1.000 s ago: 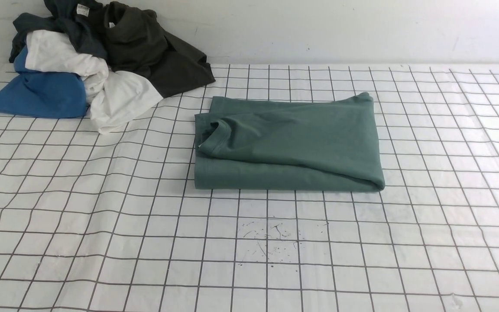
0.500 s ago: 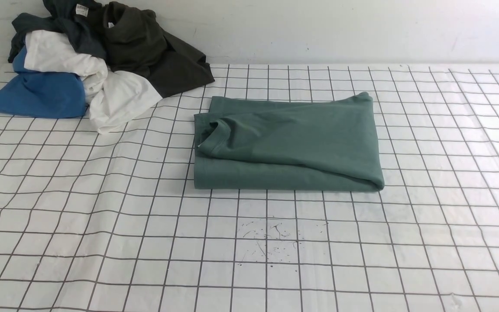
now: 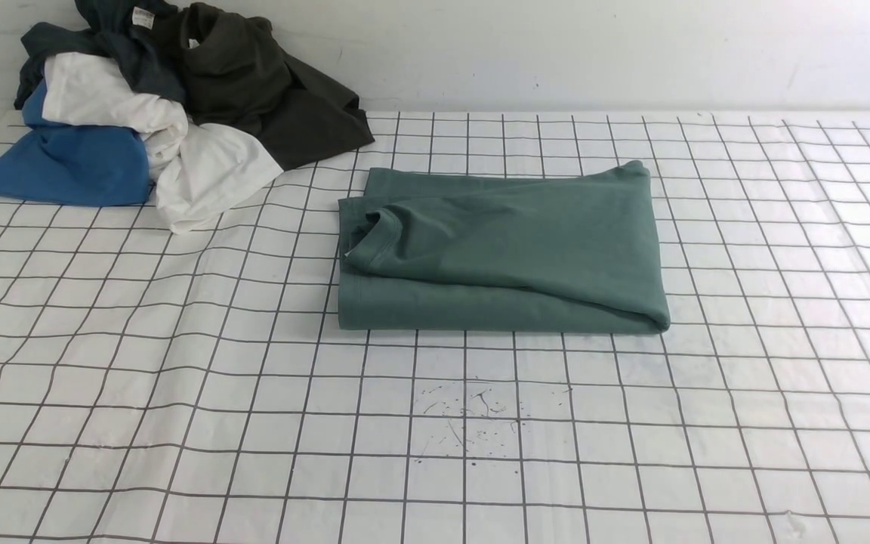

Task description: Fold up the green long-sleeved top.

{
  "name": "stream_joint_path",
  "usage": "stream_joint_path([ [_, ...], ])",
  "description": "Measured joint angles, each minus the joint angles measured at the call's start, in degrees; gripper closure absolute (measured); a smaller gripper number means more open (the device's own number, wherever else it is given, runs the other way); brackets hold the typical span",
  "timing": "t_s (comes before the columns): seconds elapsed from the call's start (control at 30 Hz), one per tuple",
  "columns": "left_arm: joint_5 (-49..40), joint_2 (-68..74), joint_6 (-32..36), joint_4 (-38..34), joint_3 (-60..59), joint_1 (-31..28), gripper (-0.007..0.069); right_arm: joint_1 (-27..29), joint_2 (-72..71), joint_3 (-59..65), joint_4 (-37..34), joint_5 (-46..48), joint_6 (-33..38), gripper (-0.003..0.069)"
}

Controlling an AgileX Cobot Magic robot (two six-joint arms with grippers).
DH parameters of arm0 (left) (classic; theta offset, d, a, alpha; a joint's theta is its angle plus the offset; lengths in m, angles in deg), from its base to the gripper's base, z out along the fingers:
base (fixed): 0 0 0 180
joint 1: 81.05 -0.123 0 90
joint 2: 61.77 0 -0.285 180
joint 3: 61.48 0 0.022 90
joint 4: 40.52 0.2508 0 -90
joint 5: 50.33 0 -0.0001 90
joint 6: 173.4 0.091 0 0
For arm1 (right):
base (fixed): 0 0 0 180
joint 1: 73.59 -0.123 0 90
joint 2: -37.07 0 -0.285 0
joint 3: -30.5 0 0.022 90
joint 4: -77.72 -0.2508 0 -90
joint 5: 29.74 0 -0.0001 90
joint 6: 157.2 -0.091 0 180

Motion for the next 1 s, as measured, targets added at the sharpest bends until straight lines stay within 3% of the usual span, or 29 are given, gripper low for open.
stream_joint_path([
  [0.57, 0.9, -1.8, 0.0, 0.1, -1.9, -0.4, 0.0631, 0.0, 0.0, 0.0, 0.0, 0.0, 0.2, 0.0669],
  [0.83, 5.5, -4.6, -5.9, -1.3, -17.0, -5.9, 0.0631, 0.0, 0.0, 0.0, 0.0, 0.0, 0.2, 0.0669],
  [1.0, 5.0, -4.6, -6.6, -2.2, -17.8, -9.1, 0.0631, 0.0, 0.0, 0.0, 0.0, 0.1, 0.2, 0.0669],
])
